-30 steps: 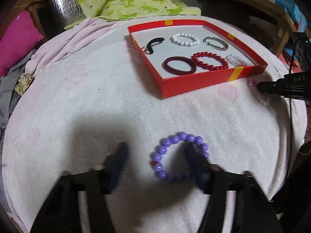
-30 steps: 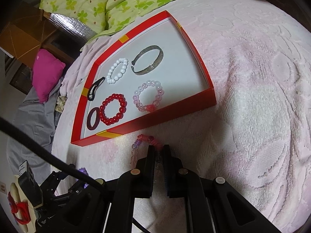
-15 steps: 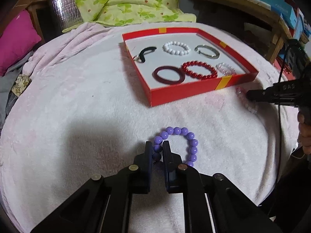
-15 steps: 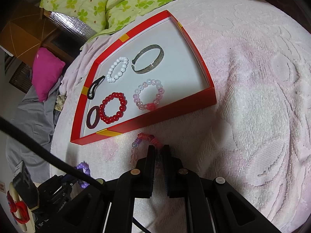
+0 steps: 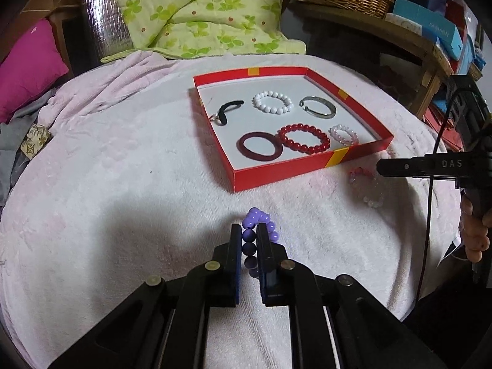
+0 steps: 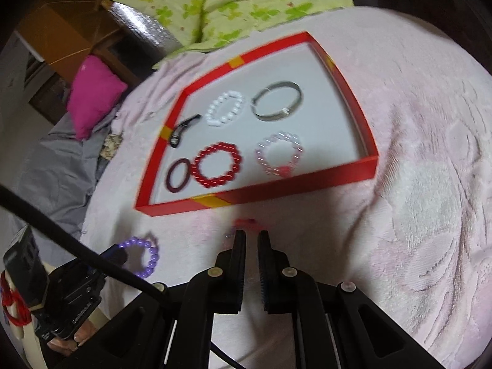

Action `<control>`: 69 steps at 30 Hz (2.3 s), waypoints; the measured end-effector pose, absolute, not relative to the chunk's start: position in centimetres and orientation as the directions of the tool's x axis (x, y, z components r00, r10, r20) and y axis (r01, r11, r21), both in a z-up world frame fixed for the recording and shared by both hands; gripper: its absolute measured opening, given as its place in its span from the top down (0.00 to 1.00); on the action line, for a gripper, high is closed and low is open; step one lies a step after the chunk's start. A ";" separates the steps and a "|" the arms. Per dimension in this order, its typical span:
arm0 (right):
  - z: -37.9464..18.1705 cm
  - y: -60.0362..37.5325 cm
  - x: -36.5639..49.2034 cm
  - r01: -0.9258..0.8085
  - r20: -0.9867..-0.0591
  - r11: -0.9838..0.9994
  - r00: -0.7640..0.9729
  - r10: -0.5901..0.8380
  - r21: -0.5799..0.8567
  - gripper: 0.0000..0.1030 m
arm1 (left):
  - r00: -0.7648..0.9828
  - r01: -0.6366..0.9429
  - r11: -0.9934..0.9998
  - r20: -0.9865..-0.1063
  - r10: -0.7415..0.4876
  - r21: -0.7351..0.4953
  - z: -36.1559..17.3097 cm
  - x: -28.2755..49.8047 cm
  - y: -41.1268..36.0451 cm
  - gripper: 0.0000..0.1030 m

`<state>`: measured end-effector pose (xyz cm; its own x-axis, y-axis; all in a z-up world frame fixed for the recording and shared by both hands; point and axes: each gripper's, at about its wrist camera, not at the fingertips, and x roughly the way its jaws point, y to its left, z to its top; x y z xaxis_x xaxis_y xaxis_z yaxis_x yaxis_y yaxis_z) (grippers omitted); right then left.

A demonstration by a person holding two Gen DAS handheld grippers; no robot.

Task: Organize jewelry
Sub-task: 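Lift the purple bracelet with the left tool while the right tool lifts the pink bracelet, then carry the purple bracelet over the box with the left tool while the right tool carries the pink one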

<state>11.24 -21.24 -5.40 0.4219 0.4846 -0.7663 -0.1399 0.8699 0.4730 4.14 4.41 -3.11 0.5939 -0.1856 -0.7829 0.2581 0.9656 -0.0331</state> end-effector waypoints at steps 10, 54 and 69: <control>-4.8 -22.3 10.9 -0.101 -0.779 0.888 0.442 0.445 0.449 0.84 | 0.600 0.243 0.969 -0.778 -0.186 -0.044 -2.8 4.1 5.1 0.91; 0.1 -21.9 8.2 -0.296 -0.515 0.749 0.576 0.635 0.592 0.92 | 0.729 0.338 0.933 -0.593 -0.343 -0.125 1.9 3.4 2.1 0.91; -0.7 -23.3 10.1 -0.208 -0.494 0.730 0.614 0.615 0.651 0.92 | 0.744 0.305 0.942 -0.583 -0.328 -0.141 1.7 5.6 0.9 0.91</control>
<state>10.14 -23.33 -0.73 0.6144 0.6154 -0.4937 -0.2083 0.7301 0.6508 5.64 0.89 1.71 0.7436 -0.3278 -0.5827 0.3047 0.9420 -0.1410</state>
